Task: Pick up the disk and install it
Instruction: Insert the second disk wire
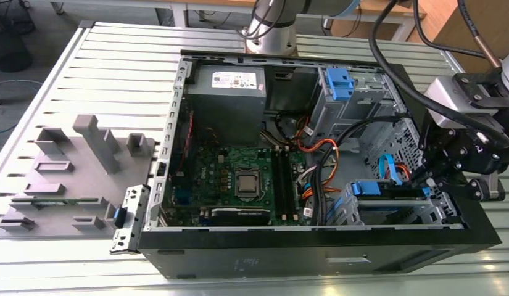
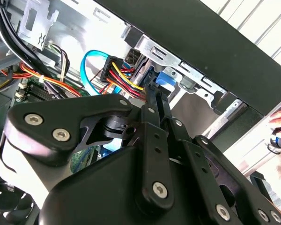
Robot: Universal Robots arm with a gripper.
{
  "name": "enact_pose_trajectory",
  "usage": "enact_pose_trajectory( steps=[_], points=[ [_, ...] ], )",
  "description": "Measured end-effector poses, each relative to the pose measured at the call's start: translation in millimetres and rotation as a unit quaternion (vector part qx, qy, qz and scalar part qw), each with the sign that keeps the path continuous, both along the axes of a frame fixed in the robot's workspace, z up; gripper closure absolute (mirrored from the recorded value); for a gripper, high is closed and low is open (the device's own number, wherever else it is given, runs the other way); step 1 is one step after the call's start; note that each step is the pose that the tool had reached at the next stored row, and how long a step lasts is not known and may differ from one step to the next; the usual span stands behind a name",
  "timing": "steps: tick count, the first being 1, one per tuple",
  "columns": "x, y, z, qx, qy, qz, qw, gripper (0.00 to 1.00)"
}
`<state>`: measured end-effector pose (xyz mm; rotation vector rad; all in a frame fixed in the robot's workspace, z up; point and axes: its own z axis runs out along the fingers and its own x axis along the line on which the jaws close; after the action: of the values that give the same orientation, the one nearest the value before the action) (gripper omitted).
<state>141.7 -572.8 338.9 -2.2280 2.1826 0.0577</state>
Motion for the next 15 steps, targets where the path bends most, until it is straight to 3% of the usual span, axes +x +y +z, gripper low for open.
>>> enact_pose_trajectory(
  steps=[12,14,15],
  points=[
    [0.0,0.0,-0.4,0.0001,0.0,0.0,1.0,0.84],
    [0.0,0.0,-0.4,0.0001,0.0,0.0,1.0,0.83],
    [0.0,0.0,-0.4,0.0001,0.0,0.0,1.0,0.76]
  ],
)
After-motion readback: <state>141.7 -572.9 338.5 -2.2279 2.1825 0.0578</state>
